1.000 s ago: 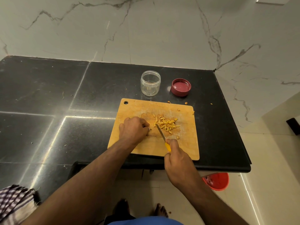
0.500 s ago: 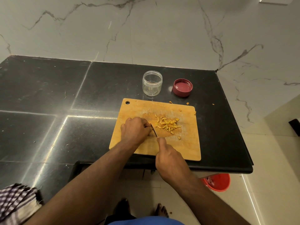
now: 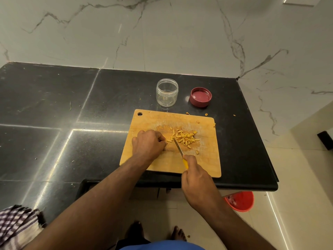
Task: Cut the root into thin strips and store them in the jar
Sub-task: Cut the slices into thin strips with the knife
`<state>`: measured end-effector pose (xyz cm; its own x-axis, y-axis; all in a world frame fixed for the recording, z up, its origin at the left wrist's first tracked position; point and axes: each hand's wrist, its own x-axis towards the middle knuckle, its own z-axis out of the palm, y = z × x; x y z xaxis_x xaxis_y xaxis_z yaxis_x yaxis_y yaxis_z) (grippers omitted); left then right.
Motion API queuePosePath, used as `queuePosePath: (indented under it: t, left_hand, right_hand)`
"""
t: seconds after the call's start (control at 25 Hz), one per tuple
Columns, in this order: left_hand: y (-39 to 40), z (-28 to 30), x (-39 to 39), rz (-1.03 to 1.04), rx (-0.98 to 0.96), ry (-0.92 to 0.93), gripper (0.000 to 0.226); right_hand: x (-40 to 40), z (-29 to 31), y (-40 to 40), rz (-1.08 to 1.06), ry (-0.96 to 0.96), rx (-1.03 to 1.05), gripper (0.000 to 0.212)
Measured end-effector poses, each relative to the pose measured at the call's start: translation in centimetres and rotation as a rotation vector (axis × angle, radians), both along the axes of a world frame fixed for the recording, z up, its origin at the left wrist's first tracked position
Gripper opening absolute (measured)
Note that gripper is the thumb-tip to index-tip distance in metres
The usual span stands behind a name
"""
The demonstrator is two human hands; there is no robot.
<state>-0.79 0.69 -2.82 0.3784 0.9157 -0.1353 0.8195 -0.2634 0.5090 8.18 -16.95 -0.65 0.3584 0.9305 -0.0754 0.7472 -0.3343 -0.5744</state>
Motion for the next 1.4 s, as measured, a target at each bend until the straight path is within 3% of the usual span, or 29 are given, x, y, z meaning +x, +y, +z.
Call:
queuePosePath:
  t: [0.52, 0.84, 1.4]
  left_hand:
    - [-0.3, -0.3, 0.1, 0.040, -0.006, -0.025, 0.012]
    - [-0.3, -0.2, 0.0, 0.037, -0.007, -0.027, 0.011]
    - [-0.3, -0.4, 0.1, 0.066, -0.020, -0.037, 0.011]
  right_hand:
    - [-0.9, -0.6, 2.9, 0.082, -0.024, -0.109, 0.036]
    - [-0.8, -0.4, -0.8, 0.044, 0.023, -0.035, 0.035]
    - [-0.7, -0.4, 2.1, 0.084, 0.011, -0.070, 0.037]
